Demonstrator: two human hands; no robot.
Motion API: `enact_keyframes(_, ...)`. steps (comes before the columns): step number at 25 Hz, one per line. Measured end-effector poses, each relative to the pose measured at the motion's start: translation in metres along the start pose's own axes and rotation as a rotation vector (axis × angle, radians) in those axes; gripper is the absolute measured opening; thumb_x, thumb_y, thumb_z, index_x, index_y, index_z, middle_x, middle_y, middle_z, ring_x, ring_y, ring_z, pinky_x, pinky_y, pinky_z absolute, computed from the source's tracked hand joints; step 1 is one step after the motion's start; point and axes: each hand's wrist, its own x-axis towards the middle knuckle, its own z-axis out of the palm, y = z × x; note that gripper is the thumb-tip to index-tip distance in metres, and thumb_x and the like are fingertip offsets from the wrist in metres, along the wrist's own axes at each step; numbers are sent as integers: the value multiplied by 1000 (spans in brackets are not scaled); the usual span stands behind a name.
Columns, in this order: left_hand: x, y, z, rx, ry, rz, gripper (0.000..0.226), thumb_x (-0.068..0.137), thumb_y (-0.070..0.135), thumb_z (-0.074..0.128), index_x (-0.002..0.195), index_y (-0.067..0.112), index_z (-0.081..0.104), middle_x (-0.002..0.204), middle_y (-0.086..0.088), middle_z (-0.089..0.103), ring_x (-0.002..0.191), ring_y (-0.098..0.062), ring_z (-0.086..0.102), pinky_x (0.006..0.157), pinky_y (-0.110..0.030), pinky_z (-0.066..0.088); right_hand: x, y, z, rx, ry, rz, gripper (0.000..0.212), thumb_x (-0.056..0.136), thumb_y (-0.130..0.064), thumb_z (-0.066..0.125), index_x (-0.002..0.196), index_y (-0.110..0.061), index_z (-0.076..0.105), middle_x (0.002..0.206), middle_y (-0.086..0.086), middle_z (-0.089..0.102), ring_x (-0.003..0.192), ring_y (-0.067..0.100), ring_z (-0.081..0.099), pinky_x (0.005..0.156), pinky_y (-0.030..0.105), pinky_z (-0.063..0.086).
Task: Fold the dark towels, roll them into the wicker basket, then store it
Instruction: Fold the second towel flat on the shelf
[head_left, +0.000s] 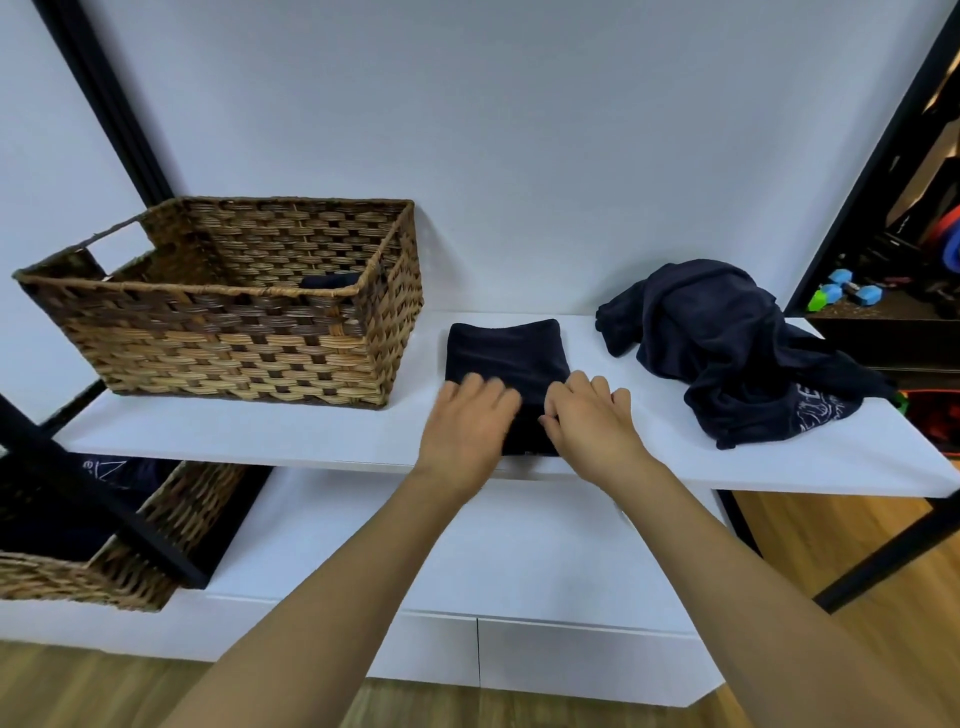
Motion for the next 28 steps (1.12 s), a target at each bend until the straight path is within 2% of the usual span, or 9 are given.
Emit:
enact_keyframes(4, -23, -3, 20, -170, 164, 76, 21, 80, 14, 73, 100, 12, 69, 88, 0, 64, 84, -23, 54, 68, -34, 45, -8, -6, 20, -130, 326, -228, 21, 81, -13, 80, 73, -12, 60, 79, 5, 51, 70, 25, 44, 64, 35, 29)
enact_keyframes(6, -24, -11, 24, -218, 120, 59, 33, 82, 22, 78, 113, 12, 69, 99, 1, 67, 93, -22, 56, 75, -35, 50, -22, 6, 36, -19, 378, -321, 12, 81, -11, 77, 88, -10, 67, 85, 4, 56, 75, 25, 49, 67, 34, 38)
enact_keyframes(8, -20, -15, 27, -220, 120, 50, 36, 83, 23, 81, 115, 11, 69, 102, 1, 68, 94, -22, 57, 77, -35, 50, -30, 14, 38, 116, 298, -286, 30, 87, -24, 73, 114, -10, 69, 100, 1, 62, 89, 24, 54, 80, 35, 46)
enact_keyframes(10, -17, -17, 33, -181, 162, 42, 29, 88, 25, 76, 113, 12, 70, 99, 1, 69, 92, -21, 57, 76, -33, 47, -25, 17, 35, 163, 220, -256, 37, 90, -31, 71, 121, -12, 67, 104, -1, 63, 92, 24, 54, 83, 37, 48)
enact_keyframes(15, -15, -13, 32, -63, 177, 53, 35, 102, 39, 42, 98, 16, 68, 83, 4, 64, 75, -21, 53, 67, -34, 41, -17, 12, 22, 169, 71, -207, 26, 106, -36, 42, 105, -19, 62, 98, -6, 55, 91, 17, 41, 90, 33, 36)
enact_keyframes(19, -3, -10, 16, -3, 98, 53, 38, 106, 34, 38, 81, 14, 58, 60, 2, 55, 54, -23, 44, 52, -31, 30, -14, 4, 8, 176, -50, -151, 37, 109, -36, 28, 80, -20, 45, 75, -7, 45, 80, 20, 41, 86, 38, 38)
enact_keyframes(23, 15, -13, 10, -130, -97, -47, 26, 108, 38, 38, 96, 19, 50, 80, 7, 50, 63, -22, 49, 56, -33, 36, -17, -1, 12, 210, 72, -95, 17, 106, -31, 34, 95, -21, 43, 95, -5, 44, 86, 19, 36, 77, 32, 29)
enact_keyframes(25, 23, -12, 10, -195, -57, -78, 22, 104, 39, 47, 92, 20, 49, 89, 7, 45, 68, -20, 49, 59, -33, 38, -14, 1, 10, 175, 77, -102, 15, 105, -30, 36, 95, -22, 43, 100, -5, 45, 87, 19, 37, 80, 34, 32)
enact_keyframes(28, 16, -11, 20, -21, 101, -2, 25, 102, 35, 50, 84, 18, 52, 82, 4, 52, 79, -21, 50, 68, -33, 36, -2, 2, 9, 279, 0, -61, 21, 104, -31, 45, 89, -18, 49, 93, -5, 51, 85, 20, 45, 83, 39, 40)
